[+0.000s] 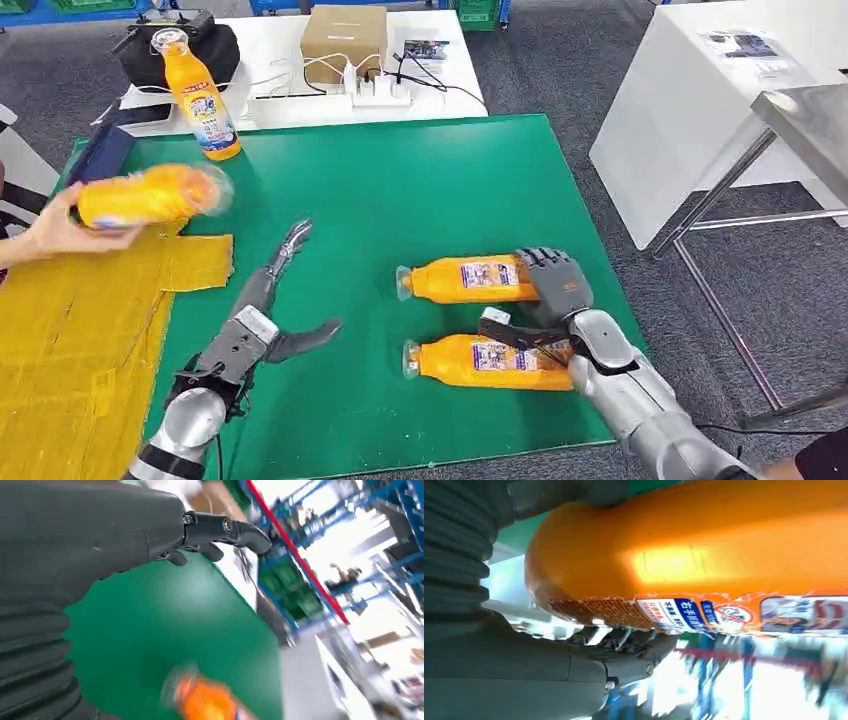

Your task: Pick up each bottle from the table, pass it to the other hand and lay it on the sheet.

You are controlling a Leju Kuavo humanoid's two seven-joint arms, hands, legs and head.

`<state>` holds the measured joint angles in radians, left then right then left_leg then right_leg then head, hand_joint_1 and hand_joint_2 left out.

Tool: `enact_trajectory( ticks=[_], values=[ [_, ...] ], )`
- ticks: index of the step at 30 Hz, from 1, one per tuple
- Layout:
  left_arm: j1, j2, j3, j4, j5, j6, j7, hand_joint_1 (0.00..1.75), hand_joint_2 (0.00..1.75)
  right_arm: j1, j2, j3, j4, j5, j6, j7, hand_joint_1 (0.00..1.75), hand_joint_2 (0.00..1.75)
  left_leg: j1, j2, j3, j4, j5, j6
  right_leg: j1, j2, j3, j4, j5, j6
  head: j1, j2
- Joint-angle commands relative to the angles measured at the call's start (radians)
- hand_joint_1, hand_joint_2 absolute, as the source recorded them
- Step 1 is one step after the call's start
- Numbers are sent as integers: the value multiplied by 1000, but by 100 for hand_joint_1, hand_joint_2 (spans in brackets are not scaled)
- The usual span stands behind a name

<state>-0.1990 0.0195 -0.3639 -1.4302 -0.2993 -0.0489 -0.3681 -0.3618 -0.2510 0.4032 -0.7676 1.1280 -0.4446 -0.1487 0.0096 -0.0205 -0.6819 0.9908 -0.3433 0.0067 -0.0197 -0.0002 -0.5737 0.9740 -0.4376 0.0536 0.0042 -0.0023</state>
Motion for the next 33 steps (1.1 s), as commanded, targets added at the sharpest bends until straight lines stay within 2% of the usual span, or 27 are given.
enact_trajectory(
  ticks=[1, 5, 8, 15, 17, 19, 22, 23, 24, 25, 28, 33],
  values=[
    [46, 0, -7, -9, 195, -136, 14, 0, 175, 183, 227, -201, -562, -134, -215, -15, 175, 175, 1, 8, 6, 2, -5, -2, 1, 6, 3, 1, -3, -4, 0, 0],
    [57, -15, 1, 16, 251, -147, 31, 0, 175, 227, 254, -194, -648, -153, -222, -15, 175, 175, 0, 0, 1, 0, -1, -1, 0, -1, 0, 0, -3, -2, 0, 0],
    [73, -16, 7, 21, 279, -154, 32, 0, 175, 229, 263, -190, -639, -184, -221, -23, 175, 175, 1, 1, 5, 1, -5, -1, 1, 0, 5, 0, -7, -2, 0, 0],
    [85, -25, 20, 18, 330, -167, 36, 0, 175, 229, 277, -167, -646, -213, -226, -48, 175, 175, 0, 1, 1, 0, -3, -2, 0, 0, 1, 0, -5, -1, 0, 0],
    [85, -24, 19, 17, 338, -174, 36, 0, 175, 228, 276, -140, -654, -287, -179, -87, 175, 175, 0, 2, 3, 0, -4, -2, 0, 1, 2, 0, -5, -2, 0, 0],
    [80, -25, 21, 18, 356, -189, 33, 0, 175, 230, 275, -77, -669, -478, 11, -166, 175, 175, 0, 1, 4, 0, -4, -2, 0, 0, 3, 0, -6, -2, 0, 0],
    [70, -27, 18, 20, 372, -199, 31, 0, 175, 226, 286, -37, -652, -545, 98, -185, 175, 175, 0, 2, 2, 0, -3, -2, 0, 1, 1, 0, -5, -1, 0, 0],
    [66, -27, 15, 18, 384, -207, 25, 0, 175, 216, 276, 1, -635, -592, 192, -197, 175, 175, 1, 4, 5, 1, -5, -2, 1, 2, 4, 0, -6, -2, 0, 0],
    [61, -28, 10, 13, 386, -208, 24, 0, 175, 211, 287, 26, -606, -614, 235, -204, 175, 175, 1, 4, 6, 1, -6, -2, 1, 2, 6, 0, -7, -3, 0, 0],
    [60, -30, 8, 9, 387, -209, 24, 0, 175, 209, 293, 40, -589, -613, 248, -204, 175, 175, 0, 2, 3, 0, -4, -2, 0, 1, 2, 0, -5, -1, 0, 0],
    [47, -34, -4, -9, 407, -206, 31, 0, 175, 186, 327, 121, -477, -610, 271, -207, 175, 175, 1, 3, 5, 1, -5, -2, 1, 1, 5, -1, -6, -2, 0, 0],
    [34, -47, -2, -6, 433, -172, 37, 0, 175, 166, 340, 216, -409, -615, 293, -207, 175, 175, 1, 1, 3, 0, -4, -2, 1, 0, 2, -1, -5, -2, 0, 0]
  ],
)
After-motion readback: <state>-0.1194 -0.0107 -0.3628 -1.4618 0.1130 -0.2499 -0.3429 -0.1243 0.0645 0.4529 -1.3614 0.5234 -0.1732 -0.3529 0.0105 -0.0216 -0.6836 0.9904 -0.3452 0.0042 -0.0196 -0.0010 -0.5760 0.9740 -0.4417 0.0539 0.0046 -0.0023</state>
